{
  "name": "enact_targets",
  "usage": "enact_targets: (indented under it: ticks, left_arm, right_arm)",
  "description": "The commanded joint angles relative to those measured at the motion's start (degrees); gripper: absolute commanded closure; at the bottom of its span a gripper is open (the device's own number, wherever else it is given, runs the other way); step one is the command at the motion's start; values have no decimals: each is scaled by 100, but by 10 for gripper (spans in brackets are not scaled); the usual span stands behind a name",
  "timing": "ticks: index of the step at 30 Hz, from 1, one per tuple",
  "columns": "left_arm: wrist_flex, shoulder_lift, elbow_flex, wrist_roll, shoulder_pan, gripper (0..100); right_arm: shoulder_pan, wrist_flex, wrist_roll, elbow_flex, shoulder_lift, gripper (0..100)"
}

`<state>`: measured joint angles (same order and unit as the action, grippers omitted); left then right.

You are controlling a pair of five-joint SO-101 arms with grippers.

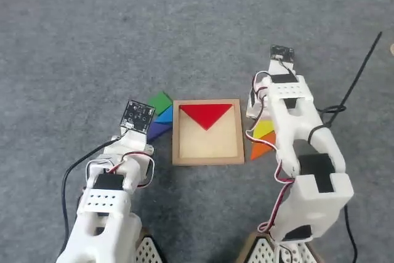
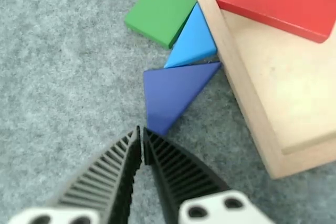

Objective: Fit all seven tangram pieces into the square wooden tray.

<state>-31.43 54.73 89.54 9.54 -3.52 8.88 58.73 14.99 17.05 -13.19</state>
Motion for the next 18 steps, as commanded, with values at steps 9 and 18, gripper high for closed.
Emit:
enact_targets:
  ticks: [9,18]
  left_arm:
    - [88,-9,-242,-9,0,986]
    - [88,-9,-242,-9,0,986]
  right_arm:
    - [22,-40,-730,-220,22,649]
    - [189,-48,-870,-448,-488,651]
